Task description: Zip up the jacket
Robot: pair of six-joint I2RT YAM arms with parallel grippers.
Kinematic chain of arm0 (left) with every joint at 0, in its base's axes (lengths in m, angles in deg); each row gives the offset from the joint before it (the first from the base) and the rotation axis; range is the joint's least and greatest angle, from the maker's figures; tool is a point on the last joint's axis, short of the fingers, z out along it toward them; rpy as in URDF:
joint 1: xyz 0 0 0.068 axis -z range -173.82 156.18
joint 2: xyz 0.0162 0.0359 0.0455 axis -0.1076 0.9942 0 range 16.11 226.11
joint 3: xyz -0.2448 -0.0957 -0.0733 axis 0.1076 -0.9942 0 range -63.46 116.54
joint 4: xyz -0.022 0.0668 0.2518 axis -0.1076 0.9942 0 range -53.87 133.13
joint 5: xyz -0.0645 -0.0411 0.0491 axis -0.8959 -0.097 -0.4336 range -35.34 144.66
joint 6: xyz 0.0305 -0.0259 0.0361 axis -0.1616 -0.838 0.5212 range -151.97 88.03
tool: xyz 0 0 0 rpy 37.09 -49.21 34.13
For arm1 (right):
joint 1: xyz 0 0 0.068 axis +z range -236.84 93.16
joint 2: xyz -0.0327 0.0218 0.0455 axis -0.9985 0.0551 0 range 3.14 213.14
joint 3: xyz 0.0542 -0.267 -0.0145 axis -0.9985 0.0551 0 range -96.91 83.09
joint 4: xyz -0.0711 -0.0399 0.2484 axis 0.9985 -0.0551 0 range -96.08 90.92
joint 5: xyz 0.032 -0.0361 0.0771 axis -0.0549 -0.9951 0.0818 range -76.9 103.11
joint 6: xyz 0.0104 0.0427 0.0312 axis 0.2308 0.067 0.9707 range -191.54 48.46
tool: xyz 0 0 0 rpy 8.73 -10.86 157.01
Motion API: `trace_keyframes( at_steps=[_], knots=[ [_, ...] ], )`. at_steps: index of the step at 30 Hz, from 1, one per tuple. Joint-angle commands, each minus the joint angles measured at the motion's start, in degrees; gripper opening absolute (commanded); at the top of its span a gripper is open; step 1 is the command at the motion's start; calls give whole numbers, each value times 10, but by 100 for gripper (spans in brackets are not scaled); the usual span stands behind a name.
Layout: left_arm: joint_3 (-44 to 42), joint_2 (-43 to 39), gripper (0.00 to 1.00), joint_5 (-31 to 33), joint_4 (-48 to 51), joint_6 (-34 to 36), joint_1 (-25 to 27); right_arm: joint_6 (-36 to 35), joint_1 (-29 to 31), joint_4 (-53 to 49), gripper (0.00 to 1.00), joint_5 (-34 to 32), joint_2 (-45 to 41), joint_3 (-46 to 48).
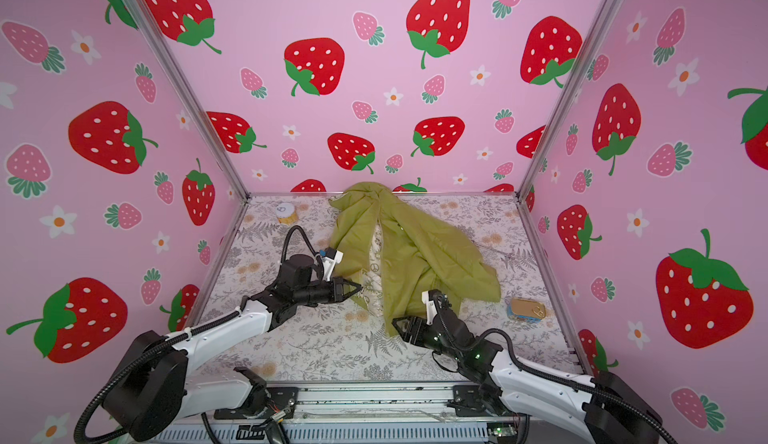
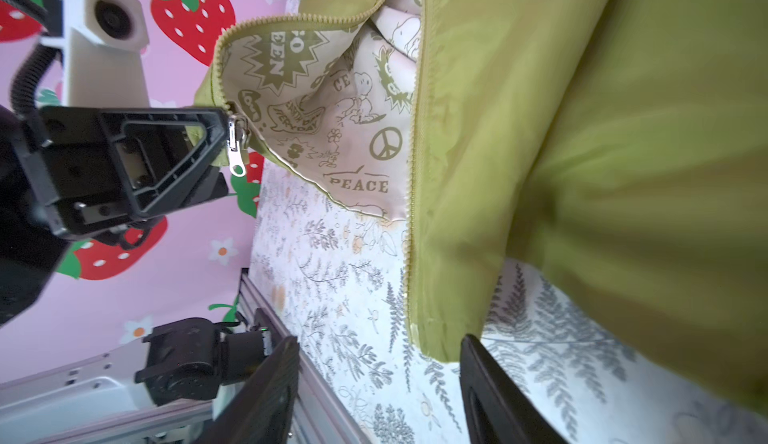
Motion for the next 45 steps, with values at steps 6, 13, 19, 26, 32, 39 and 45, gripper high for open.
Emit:
trace_keyframes(
  at_steps=[6, 13, 19, 26, 32, 39, 45],
  knots=[
    [-43, -19, 0, 22, -69, -39, 3, 131, 72, 144, 67, -86, 81, 31],
    [-63, -39, 0, 29, -76, -46, 4, 160, 89, 202, 68, -112, 129, 54],
    [-70, -46, 0, 30, -79, -50, 8, 167, 91, 266, 68, -110, 172, 64],
    [-71, -45, 0, 34, -83, -56, 13, 163, 89, 317, 68, -125, 226, 65],
    [-68, -39, 0, 34, -83, -57, 17, 133, 67, 326, 64, -108, 254, 54],
    [-66, -37, 0, 36, -83, -58, 19, 74, 22, 351, 61, -35, 272, 51],
    [-66, -34, 0, 40, -81, -59, 21, 34, -1, 362, 61, 36, 298, 32]
  ],
)
